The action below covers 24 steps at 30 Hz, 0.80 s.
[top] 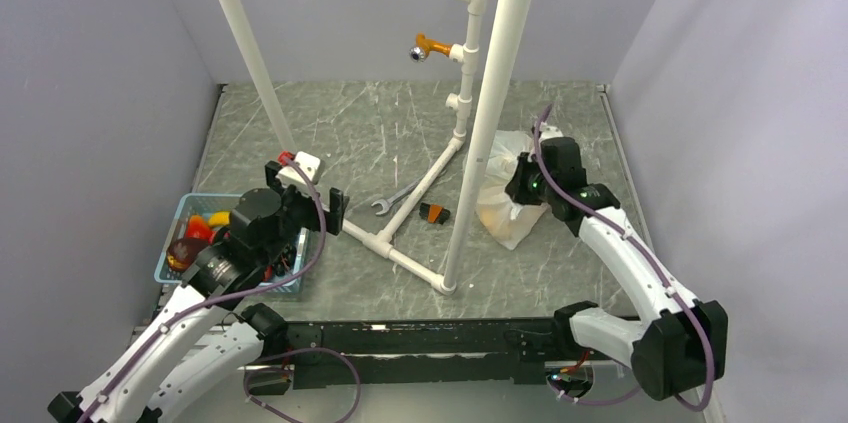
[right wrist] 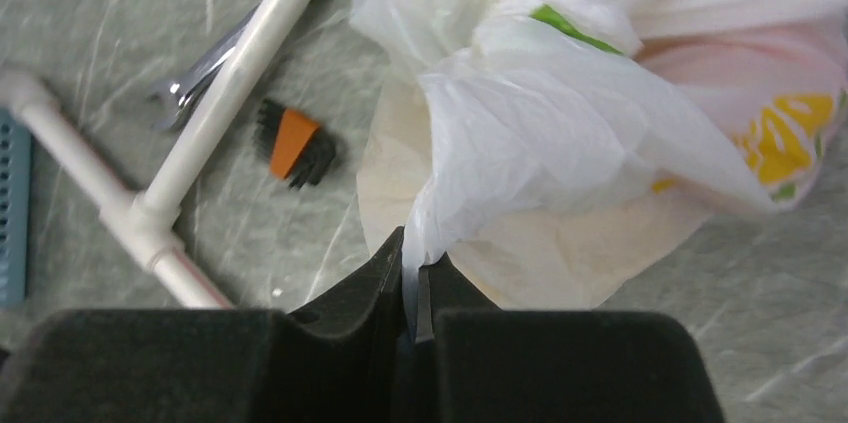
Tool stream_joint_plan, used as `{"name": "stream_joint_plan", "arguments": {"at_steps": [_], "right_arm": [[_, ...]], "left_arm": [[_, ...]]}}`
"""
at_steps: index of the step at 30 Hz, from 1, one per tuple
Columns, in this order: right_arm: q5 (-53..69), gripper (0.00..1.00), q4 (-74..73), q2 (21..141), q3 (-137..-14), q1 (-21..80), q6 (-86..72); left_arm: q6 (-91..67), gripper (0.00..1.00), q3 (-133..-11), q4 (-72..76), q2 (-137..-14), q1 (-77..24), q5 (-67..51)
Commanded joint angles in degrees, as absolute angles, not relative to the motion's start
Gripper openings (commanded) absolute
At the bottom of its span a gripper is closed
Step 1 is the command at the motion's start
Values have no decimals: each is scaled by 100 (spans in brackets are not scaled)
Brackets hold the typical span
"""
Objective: Take the fake fruits out of the plastic bag
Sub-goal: Move the plastic bag to the center of the board.
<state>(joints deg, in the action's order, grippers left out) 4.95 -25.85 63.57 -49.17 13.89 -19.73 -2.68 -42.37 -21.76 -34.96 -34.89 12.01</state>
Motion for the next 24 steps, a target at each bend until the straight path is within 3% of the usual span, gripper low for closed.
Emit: {"name": "stream_joint_plan", "arguments": {"at_steps": [1, 8, 18, 20, 24], "right_arm": [[732, 9, -2724, 5944, -4723, 1844, -2149], [2030, 16, -2050, 5648, -4300, 2144, -2608], [2850, 18, -1686, 6359, -4864, 2503, -2694], [2928, 24, -1836, 6311, -4786, 2562, -2680], [2984, 46, -1991, 5840, -4651, 2619, -2693]], "left_arm": [[-298, 100, -4327, -2011, -3735, -3638, 707], [-437, 99, -4489, -2065, -4356, -3922, 29], [-1405, 98, -4751, -1397, -5228, -3933, -798], [-1252, 99, -5050, -1453, -5597, -3931, -867], [-981, 99, -5727, -1605, -6297, -3937, -993]]}}
